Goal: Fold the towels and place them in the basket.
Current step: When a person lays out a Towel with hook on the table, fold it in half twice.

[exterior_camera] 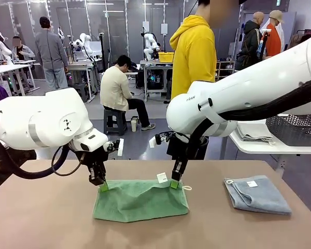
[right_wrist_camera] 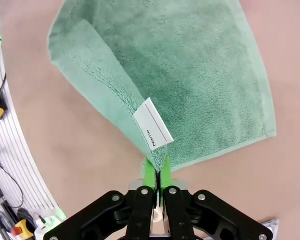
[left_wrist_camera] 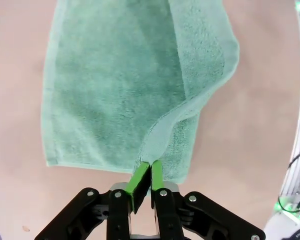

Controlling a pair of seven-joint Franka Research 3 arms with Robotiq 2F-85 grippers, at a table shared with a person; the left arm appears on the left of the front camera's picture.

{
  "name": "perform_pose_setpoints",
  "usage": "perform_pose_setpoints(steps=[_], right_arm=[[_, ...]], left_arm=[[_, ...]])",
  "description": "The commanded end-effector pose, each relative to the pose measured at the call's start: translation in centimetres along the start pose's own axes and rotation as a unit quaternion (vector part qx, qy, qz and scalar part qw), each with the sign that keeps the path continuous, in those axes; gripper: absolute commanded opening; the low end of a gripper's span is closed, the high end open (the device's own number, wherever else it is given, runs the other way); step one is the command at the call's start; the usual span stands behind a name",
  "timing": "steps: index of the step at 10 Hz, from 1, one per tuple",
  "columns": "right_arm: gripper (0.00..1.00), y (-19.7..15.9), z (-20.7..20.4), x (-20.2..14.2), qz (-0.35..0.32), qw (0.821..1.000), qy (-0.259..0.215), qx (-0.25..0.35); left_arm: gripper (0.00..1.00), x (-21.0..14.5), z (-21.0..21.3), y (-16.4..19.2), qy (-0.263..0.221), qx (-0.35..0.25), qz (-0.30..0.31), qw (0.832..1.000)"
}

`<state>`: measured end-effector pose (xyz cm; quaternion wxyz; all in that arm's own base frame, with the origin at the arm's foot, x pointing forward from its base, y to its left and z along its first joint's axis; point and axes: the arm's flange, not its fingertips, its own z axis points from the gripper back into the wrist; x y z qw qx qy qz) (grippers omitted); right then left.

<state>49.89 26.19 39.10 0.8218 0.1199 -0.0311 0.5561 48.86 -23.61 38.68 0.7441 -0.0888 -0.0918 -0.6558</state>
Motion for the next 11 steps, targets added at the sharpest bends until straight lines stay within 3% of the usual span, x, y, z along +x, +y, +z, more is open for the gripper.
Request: perform_pose_setpoints(steps=[1,3,8,11], right_arm=[[0.04,-1.4,0.3,1.0,-0.012,1.000,0.013,0.013],[0.04,-3.2,-0.1,0.8,0.018,0.999,0.050,0.013],[0.04,-5.7,0.1,1.6,0.057,0.995,0.084,0.022],[0.04,-7.1,-1.1,3.0,0.051,0.993,0.095,0.040]], left_arm=[[0.06,0.6,0.4,1.9,-0.011,0.006,0.030,0.999],[0.06,0.2,0.4,3.3,-0.014,0.007,0.024,1.000],[0.06,-0.5,-0.3,5.7,0.039,-0.059,-0.018,0.997],[0.06,-0.6,-0.8,7.6,0.054,-0.066,-0.009,0.996]])
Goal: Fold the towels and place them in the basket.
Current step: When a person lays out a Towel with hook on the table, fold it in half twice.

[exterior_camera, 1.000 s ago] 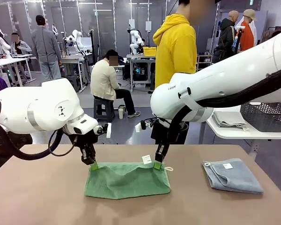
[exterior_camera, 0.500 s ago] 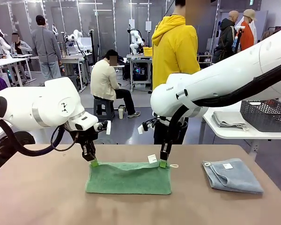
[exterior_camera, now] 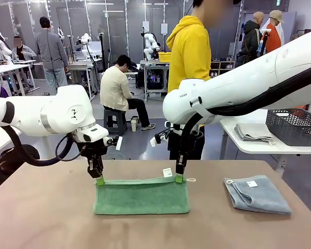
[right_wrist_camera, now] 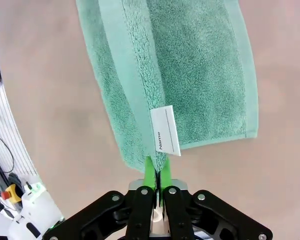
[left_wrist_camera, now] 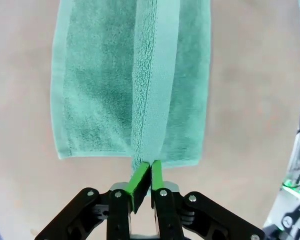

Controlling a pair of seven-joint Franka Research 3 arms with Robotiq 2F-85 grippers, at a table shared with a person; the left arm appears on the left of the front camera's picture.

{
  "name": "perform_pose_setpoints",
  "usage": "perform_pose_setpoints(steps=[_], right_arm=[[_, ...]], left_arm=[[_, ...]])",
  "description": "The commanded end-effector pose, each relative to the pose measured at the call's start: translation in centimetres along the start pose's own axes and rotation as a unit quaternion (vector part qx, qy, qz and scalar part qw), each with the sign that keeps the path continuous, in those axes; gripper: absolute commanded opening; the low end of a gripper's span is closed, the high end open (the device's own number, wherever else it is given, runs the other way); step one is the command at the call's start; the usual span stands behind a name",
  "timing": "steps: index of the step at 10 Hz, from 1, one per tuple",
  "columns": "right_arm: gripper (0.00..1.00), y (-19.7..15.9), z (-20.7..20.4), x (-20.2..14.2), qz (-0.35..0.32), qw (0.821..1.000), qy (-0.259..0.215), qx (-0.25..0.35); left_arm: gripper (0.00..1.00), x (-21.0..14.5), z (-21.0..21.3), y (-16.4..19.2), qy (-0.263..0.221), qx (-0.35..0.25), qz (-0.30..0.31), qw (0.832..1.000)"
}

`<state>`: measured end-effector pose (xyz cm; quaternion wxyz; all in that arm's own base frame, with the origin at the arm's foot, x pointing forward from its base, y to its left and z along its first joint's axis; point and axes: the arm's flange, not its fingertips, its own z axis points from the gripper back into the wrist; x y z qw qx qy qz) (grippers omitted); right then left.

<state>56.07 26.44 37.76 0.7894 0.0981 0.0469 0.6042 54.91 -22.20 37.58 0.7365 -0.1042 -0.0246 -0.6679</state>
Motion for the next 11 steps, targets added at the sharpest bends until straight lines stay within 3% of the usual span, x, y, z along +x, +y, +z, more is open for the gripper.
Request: perform_pose_setpoints(steps=[1,5,11], right_arm=[[0.04,-1.9,-0.6,1.0,0.000,1.000,0.015,0.014],[0.04,-3.1,-2.0,2.6,-0.006,0.999,0.035,-0.014],[0.04,-3.5,-2.3,1.8,-0.035,0.997,0.057,-0.027]], left_arm=[[0.06,0.3,-0.1,2.1,0.024,-0.011,0.001,1.000],[0.06,0.3,-1.6,3.6,0.045,0.021,0.013,0.999],[0.06,1.2,-2.6,4.4,0.013,0.044,0.021,0.999]])
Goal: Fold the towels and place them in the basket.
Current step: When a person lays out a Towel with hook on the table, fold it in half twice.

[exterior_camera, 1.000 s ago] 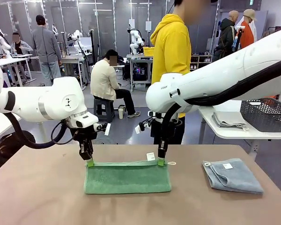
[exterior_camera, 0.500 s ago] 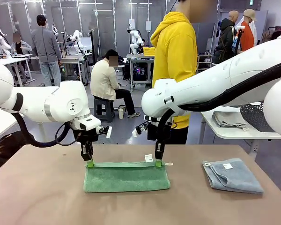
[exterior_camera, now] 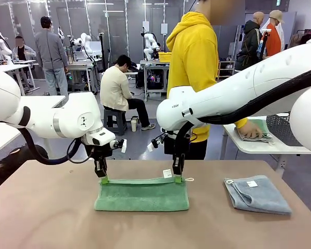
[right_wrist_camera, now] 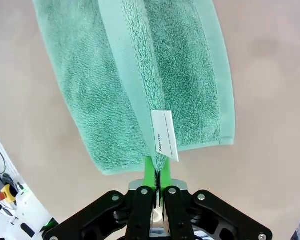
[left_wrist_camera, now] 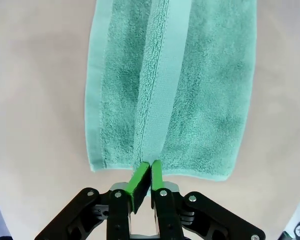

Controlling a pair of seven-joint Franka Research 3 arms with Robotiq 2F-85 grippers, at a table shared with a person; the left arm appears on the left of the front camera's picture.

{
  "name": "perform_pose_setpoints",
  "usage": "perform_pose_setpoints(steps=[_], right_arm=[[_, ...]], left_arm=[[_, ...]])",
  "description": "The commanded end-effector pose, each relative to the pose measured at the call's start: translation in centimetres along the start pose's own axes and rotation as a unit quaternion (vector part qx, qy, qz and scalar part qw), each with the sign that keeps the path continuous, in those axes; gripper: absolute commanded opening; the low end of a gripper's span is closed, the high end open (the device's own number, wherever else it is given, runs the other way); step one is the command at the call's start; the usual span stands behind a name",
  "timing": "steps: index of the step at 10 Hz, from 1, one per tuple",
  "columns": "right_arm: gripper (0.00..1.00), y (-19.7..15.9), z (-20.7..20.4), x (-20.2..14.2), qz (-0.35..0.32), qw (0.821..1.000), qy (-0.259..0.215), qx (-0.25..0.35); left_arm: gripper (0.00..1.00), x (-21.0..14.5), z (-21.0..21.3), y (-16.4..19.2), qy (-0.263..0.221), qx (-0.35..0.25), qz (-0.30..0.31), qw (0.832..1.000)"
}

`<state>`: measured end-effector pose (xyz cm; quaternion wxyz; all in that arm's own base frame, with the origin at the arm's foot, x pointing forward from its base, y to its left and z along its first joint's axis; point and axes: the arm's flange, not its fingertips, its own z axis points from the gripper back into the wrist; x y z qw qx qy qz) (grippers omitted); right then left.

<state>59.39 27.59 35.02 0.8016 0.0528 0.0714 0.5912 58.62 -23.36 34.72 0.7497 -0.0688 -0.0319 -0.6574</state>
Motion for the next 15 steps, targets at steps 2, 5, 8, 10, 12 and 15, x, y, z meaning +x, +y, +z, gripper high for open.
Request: perform_pose_setpoints(steps=[2,5,8,10,12,15], right_arm=[[0.26,0.1,-0.4,0.1,-0.004,1.000,-0.003,-0.009],[0.75,0.5,-0.1,0.1,0.000,1.000,-0.012,-0.023],[1.00,1.1,0.5,-0.1,0.005,0.999,-0.022,-0.042],[0.94,1.6,0.9,-0.4,0.009,0.999,-0.031,-0.043],[1.00,2.1,1.0,-0.6,0.007,0.998,-0.041,-0.050],[1.00,1.1,1.4,0.4,0.008,0.999,-0.030,-0.038]], left_arm=[[0.31,0.0,-0.1,0.2,-0.002,0.012,0.006,1.000],[0.87,-0.3,0.0,-0.3,0.005,0.023,0.000,1.000],[1.00,-0.6,1.1,-1.3,-0.003,0.038,-0.006,0.999],[0.98,-1.1,1.3,-1.8,-0.011,0.041,-0.001,0.999],[1.00,-1.2,1.5,-2.4,-0.024,0.047,0.010,0.999],[1.00,-0.6,1.6,-1.4,-0.008,0.035,-0.002,0.999]])
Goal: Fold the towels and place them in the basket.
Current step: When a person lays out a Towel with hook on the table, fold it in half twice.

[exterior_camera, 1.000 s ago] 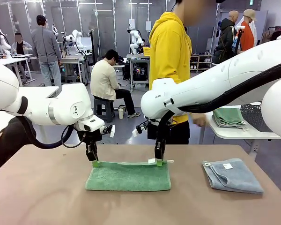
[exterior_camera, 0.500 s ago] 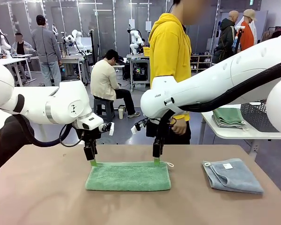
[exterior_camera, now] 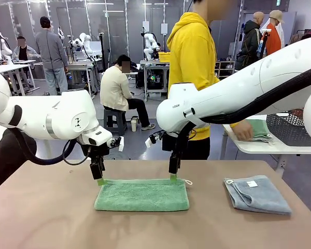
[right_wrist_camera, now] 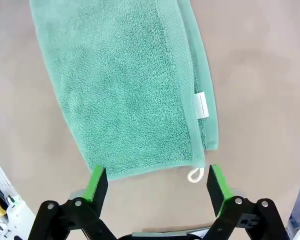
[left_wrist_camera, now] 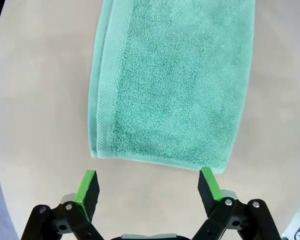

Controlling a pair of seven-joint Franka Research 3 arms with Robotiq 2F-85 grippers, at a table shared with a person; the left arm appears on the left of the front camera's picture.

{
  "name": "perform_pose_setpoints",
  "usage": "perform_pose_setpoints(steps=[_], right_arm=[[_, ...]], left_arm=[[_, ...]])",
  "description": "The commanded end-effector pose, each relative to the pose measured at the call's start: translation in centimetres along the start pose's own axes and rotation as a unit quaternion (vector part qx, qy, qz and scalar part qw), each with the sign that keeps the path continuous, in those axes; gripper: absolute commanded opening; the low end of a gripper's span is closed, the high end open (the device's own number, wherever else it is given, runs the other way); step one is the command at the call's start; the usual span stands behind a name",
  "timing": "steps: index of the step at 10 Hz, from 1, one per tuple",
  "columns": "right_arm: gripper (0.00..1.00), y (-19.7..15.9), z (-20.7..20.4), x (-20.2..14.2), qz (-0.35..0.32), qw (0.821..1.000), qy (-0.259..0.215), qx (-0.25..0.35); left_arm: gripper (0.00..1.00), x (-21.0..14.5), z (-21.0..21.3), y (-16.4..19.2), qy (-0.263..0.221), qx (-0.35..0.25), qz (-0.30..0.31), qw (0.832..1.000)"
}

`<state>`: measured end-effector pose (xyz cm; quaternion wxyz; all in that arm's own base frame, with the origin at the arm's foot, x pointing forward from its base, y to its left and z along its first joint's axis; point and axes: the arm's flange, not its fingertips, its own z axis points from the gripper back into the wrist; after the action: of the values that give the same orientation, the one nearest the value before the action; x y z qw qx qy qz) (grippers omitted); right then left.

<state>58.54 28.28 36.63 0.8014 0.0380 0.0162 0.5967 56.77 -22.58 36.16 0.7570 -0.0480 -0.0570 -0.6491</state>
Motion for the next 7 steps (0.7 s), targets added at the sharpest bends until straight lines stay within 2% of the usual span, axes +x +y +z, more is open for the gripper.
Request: perform_pose_setpoints(steps=[1,4,5,6,7], right_arm=[[1.00,-0.2,0.0,0.1,0.002,1.000,0.005,0.007],[1.00,0.0,-0.1,0.0,0.000,1.000,0.003,0.004],[1.00,0.8,-0.1,-0.6,-0.053,0.998,0.010,-0.014],[1.00,1.8,-0.1,-1.5,-0.084,0.996,0.003,-0.006],[1.00,2.9,-0.2,-2.5,-0.127,0.992,-0.008,-0.016]], left_arm=[[1.00,0.2,0.1,0.4,-0.002,0.002,-0.011,1.000],[1.00,0.2,0.1,0.0,-0.001,0.001,-0.003,1.000],[1.00,-0.1,0.4,-1.7,0.026,0.015,0.001,1.000],[1.00,-0.5,0.7,-3.3,0.033,0.020,0.012,0.999],[1.00,-1.1,1.3,-4.8,0.015,0.027,0.046,0.998]])
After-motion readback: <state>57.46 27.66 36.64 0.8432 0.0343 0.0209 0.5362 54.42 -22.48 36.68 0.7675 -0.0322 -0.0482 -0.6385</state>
